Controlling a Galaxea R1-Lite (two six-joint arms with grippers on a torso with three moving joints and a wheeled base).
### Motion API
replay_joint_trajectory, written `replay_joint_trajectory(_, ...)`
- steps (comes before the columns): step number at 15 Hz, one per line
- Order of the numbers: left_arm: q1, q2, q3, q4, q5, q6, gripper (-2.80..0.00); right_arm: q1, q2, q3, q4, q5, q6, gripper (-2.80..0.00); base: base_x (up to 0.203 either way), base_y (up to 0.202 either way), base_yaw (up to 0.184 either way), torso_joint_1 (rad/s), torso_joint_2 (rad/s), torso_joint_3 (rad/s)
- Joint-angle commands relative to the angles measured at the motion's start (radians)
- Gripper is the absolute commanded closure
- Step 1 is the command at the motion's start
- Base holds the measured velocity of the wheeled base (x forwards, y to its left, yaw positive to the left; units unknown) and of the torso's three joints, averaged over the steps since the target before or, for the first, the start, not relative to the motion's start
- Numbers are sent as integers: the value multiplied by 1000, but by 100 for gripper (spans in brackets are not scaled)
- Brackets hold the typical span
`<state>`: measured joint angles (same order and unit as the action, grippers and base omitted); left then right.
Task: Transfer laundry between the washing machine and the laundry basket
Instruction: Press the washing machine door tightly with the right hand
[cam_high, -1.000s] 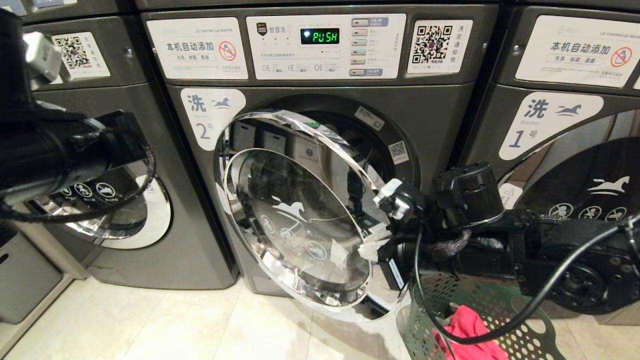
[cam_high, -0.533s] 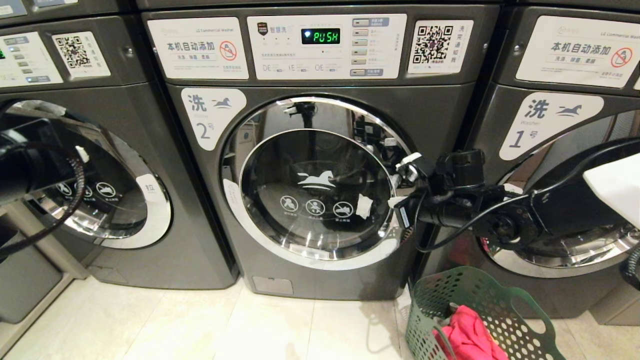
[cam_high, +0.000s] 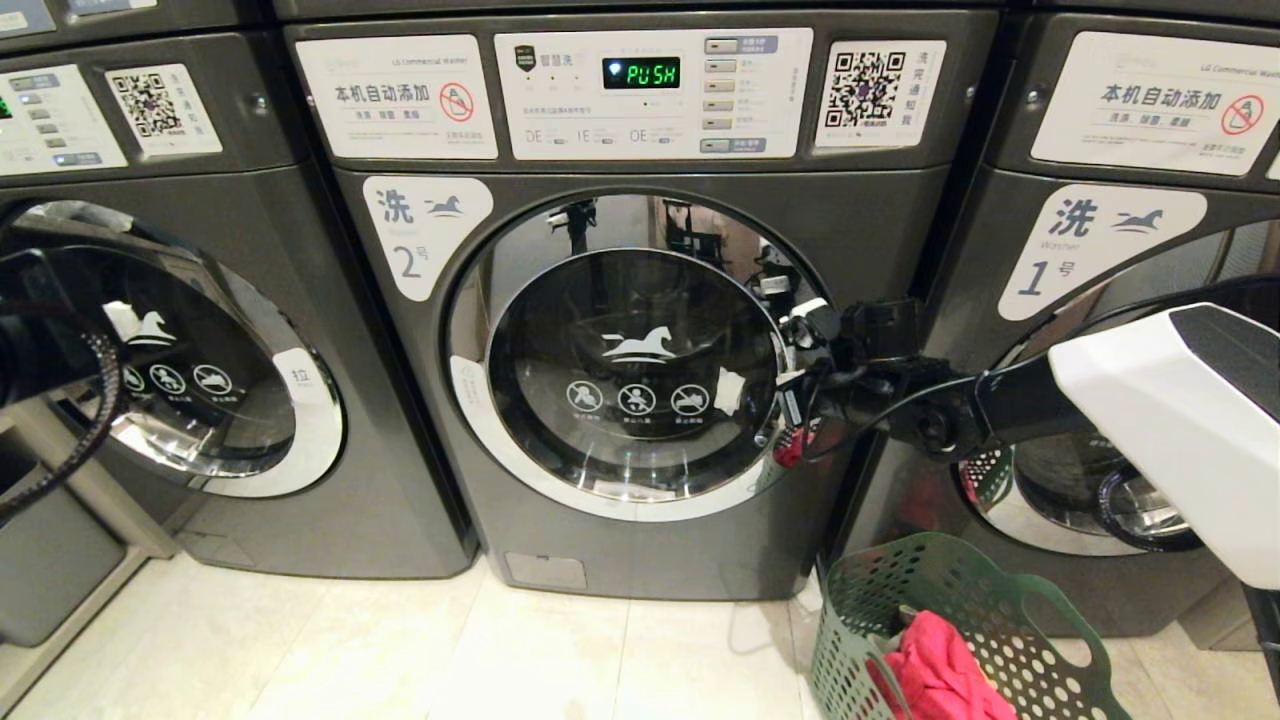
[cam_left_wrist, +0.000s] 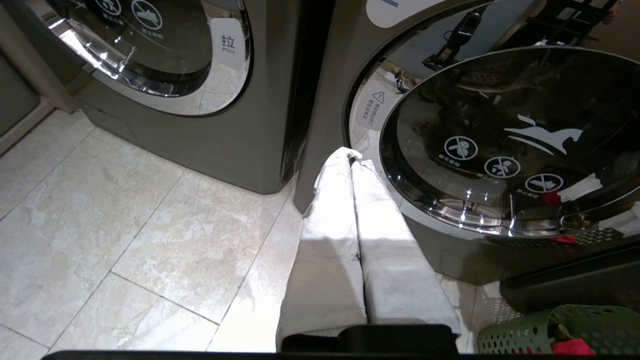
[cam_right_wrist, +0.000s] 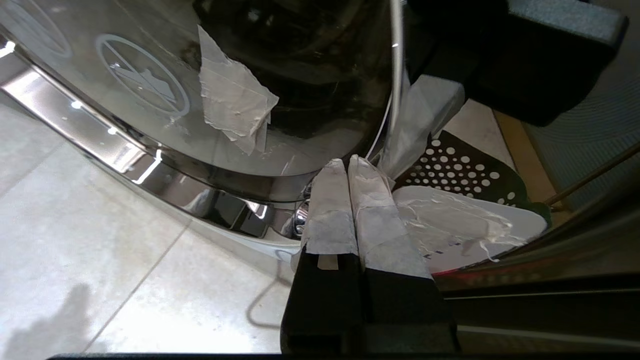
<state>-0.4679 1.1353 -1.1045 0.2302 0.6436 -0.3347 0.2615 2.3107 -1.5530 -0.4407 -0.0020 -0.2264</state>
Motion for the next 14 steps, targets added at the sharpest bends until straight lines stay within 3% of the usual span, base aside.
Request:
replay_joint_trajectory(1, 0, -3, 1, 1, 4, -3, 0, -13, 42, -19, -6, -45, -18, 0, 0, 0, 0, 0, 0, 0)
replay_joint_trajectory(8, 0, 11, 2, 1, 2, -4, 0, -94, 41, -27, -8, -63, -31, 0, 0, 0, 0, 0, 0, 0)
replay_joint_trajectory(14, 0, 0, 12, 3, 4, -4, 0, -69, -124, 292, -74, -2, -18, 0, 0, 0, 0, 0, 0, 0)
